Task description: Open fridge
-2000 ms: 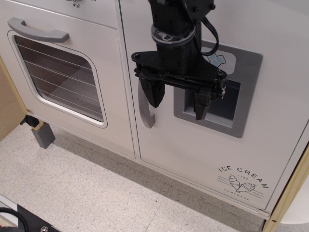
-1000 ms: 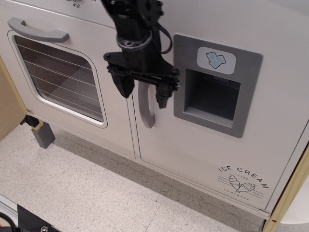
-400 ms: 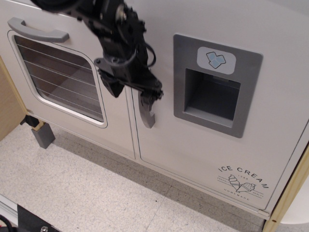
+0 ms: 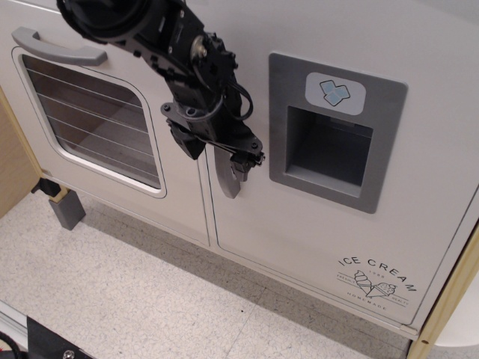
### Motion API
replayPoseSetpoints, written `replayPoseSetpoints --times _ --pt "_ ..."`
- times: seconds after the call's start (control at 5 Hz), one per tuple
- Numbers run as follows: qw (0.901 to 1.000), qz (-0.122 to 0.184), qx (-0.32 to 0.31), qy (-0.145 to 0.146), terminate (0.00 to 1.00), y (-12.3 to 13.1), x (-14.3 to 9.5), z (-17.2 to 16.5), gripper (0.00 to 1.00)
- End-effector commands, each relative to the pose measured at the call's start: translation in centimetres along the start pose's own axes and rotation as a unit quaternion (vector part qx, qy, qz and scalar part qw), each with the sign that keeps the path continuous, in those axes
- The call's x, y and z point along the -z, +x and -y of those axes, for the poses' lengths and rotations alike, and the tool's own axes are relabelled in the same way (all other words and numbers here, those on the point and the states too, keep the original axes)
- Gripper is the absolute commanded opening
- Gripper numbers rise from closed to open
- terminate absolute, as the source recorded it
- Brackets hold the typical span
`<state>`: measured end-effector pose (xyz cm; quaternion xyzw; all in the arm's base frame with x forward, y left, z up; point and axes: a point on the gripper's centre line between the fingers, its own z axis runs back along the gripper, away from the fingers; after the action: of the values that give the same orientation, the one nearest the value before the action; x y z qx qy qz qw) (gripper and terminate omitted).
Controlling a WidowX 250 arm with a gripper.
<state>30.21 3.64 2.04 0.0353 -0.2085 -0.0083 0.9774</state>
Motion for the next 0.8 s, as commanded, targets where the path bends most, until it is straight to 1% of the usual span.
replayPoseSetpoints --times 0.0,0.2,0.4,0.6 --pt "0.9985 0.048 -0.023 0.009 0.00 1.1 0.1 0.2 0.00" --pt "0.9985 0.049 -0.025 0.005 0.00 1.0 0.0 0.3 0.00" --pt "0.9987 0.046 -0.018 -0.009 0.00 0.2 -0.9 0.1 0.00" --pt "0.9991 0.031 -0.012 -0.026 0.00 -1.1 -2.2 0.0 0.00"
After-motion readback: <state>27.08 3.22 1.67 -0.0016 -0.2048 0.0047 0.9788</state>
